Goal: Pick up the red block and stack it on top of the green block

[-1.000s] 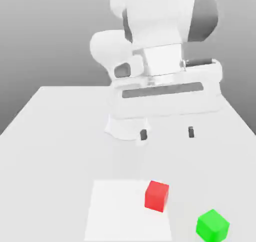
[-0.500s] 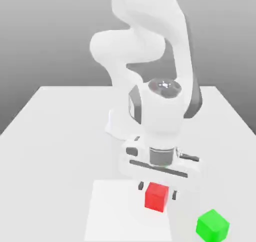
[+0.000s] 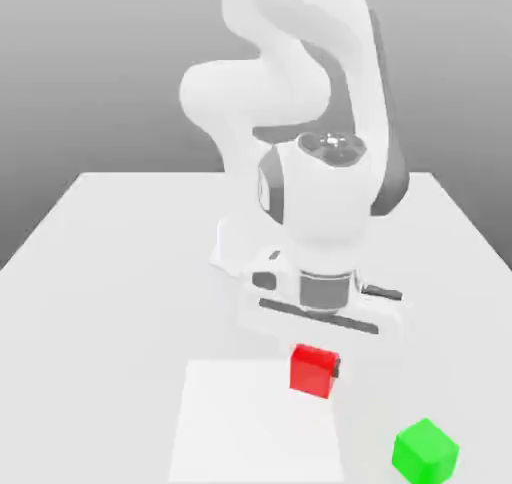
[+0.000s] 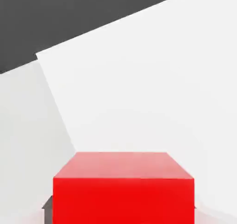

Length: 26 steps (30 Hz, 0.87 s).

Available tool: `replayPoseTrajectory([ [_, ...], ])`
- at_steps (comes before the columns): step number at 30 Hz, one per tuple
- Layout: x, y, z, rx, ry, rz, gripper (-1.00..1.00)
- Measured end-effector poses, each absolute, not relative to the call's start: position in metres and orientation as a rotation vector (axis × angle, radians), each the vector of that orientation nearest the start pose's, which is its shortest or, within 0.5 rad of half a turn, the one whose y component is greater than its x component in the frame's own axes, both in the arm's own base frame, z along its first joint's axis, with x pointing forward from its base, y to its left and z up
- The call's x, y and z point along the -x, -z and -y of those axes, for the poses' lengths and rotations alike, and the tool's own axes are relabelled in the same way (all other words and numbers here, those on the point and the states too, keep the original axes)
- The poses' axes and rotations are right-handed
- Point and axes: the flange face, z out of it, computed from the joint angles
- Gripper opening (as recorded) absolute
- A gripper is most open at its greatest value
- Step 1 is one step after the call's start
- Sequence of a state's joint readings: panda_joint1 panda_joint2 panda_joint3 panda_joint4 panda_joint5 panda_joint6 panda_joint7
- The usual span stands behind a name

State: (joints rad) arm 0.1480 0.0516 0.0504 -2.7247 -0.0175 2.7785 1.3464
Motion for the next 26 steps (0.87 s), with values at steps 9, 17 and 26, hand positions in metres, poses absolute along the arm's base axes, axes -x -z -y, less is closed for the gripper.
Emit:
replayPoseTrajectory([
  [9, -0.435, -0.227, -0.131, 3.004, 0.017, -0.979, -1.0],
  [17, -0.467, -0.242, -0.185, 3.136, 0.001, -0.269, -1.0],
  [26, -0.474, -0.187, -0.197, 3.139, -0.001, -0.116, 1.0],
])
